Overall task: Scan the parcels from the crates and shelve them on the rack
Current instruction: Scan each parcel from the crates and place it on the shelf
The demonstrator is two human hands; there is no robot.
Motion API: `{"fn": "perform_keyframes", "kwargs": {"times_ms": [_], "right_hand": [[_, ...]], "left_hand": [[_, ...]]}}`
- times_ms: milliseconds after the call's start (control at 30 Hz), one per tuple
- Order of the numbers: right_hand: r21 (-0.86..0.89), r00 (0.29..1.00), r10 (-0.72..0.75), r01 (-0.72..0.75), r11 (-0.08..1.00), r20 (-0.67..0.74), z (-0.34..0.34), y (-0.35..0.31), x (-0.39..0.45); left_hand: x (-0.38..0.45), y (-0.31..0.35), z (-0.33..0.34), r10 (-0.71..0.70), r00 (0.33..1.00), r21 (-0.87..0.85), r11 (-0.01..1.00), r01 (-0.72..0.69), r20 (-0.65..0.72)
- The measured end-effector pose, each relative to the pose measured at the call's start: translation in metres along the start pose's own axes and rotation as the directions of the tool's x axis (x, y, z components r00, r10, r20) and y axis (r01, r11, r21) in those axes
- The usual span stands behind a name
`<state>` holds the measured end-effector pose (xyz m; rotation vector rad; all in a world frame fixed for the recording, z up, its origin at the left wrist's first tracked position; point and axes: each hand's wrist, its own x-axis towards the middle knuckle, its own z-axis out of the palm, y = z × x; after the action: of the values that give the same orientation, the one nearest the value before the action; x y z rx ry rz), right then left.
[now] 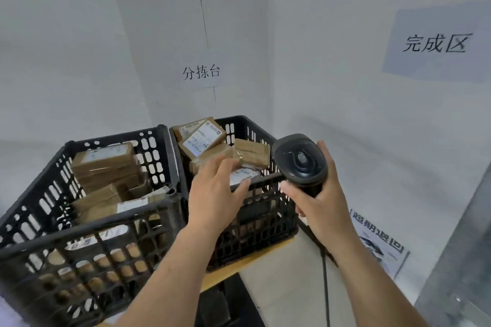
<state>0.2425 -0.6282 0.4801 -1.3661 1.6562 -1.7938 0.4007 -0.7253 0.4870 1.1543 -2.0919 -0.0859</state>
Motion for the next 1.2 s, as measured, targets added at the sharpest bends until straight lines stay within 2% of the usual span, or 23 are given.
{"fn": "perform_keyframes", "kwargs": {"times_ms": [300, 533, 733, 1033, 1200], "right_hand": [[-0.024, 0.991, 0.037, -0.040, 0.999, -0.129, 0.055, 0.020, 0.100], [-0.069, 0.988, 0.060, -0.070, 0.995, -0.142, 0.057, 0.051, 0.148], [-0.082, 0.992, 0.057, -0.067, 0.994, -0.113, 0.054, 0.074, 0.188], [-0.043, 0.993, 0.110, -0.112, 0.993, -0.051, 0.050, 0.090, 0.211], [-0.046, 0.991, 0.108, -0.112, 0.993, -0.081, 0.049, 0.090, 0.209]], "left_hand": [[0.141, -0.053, 0.049, 0.202, 0.959, 0.010, 0.978, -0.208, 0.200], [0.200, -0.058, 0.105, 0.256, 0.901, 0.052, 0.955, -0.291, 0.350], [0.221, -0.071, 0.146, 0.228, 0.857, 0.086, 0.950, -0.299, 0.462], [0.237, -0.100, 0.193, 0.113, 0.694, 0.242, 0.887, -0.392, 0.711], [0.242, -0.105, 0.201, 0.124, 0.700, 0.289, 0.850, -0.440, 0.704]]}}
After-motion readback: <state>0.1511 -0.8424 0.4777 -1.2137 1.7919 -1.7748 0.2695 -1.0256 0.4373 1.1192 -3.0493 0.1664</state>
